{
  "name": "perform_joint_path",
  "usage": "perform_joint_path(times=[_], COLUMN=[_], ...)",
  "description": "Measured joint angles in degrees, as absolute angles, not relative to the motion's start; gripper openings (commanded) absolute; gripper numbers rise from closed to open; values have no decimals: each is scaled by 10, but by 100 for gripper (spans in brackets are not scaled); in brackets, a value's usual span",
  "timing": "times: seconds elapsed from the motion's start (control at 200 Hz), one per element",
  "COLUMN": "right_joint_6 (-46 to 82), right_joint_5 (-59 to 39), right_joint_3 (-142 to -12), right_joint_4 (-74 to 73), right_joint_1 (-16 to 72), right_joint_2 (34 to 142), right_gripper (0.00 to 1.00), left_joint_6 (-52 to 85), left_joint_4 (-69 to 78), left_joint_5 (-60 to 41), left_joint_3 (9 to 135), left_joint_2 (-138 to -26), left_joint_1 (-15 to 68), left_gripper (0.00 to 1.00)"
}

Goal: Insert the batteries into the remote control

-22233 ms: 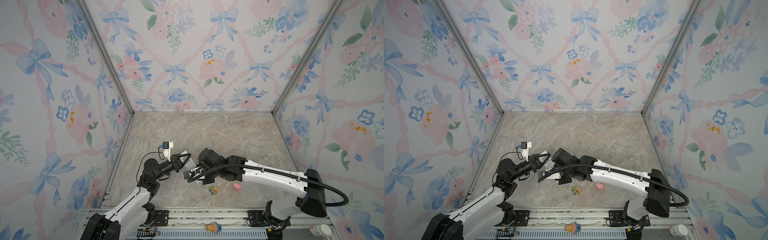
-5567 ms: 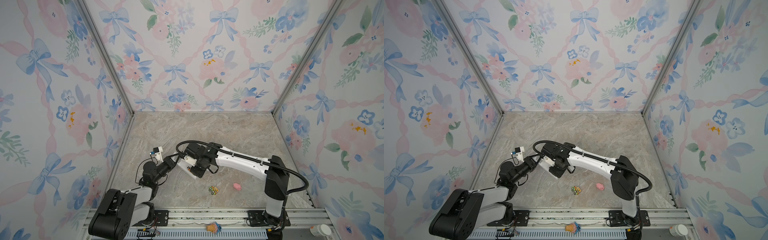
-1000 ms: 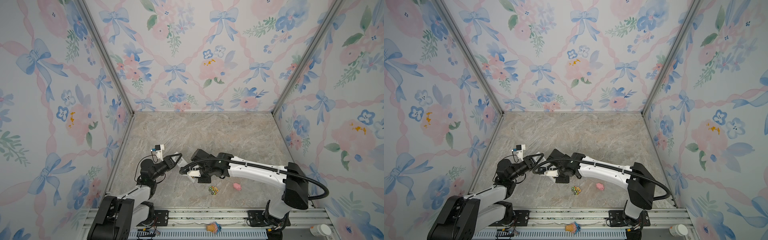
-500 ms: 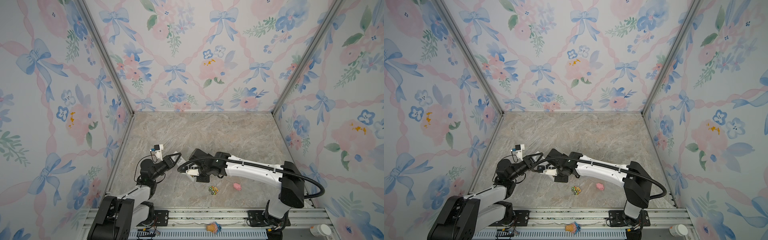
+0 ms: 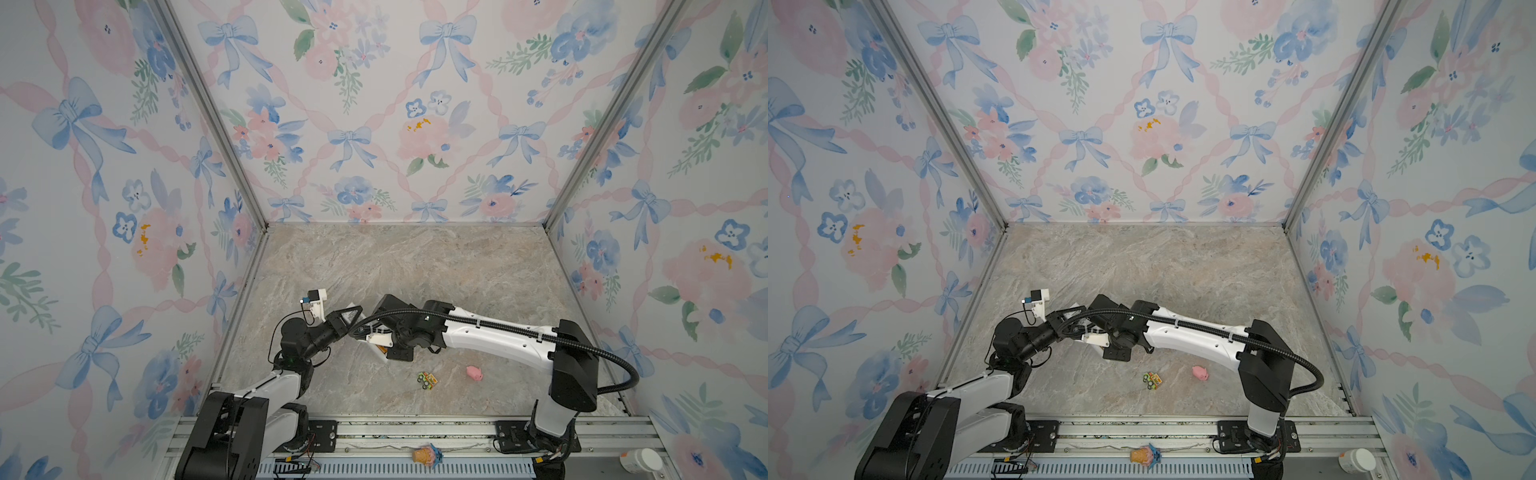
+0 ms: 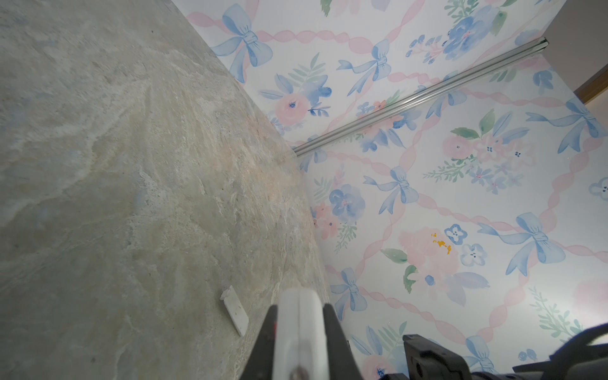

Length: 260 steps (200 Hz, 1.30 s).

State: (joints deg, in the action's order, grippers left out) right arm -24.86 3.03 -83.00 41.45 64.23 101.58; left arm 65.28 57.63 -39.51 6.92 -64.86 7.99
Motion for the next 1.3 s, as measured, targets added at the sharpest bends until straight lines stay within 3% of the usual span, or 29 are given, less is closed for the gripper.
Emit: perform_joint_path(times=[0.535, 1.3], right_joint_6=[-241, -240], right_joint_5=[33, 30], right_joint_3=[-837, -819], right_joint_4=[421, 414], right_joint_1=[642, 635], right_joint_2=[1025, 1002], right_gripper=[10, 9], left_joint_6=[649, 661], left_joint_4=[568, 576], left_joint_5=[-394, -417], left_joint_3=[69, 69], left_joint_2=[-650, -654], left_joint_1=[80, 80], left_gripper=[0, 0])
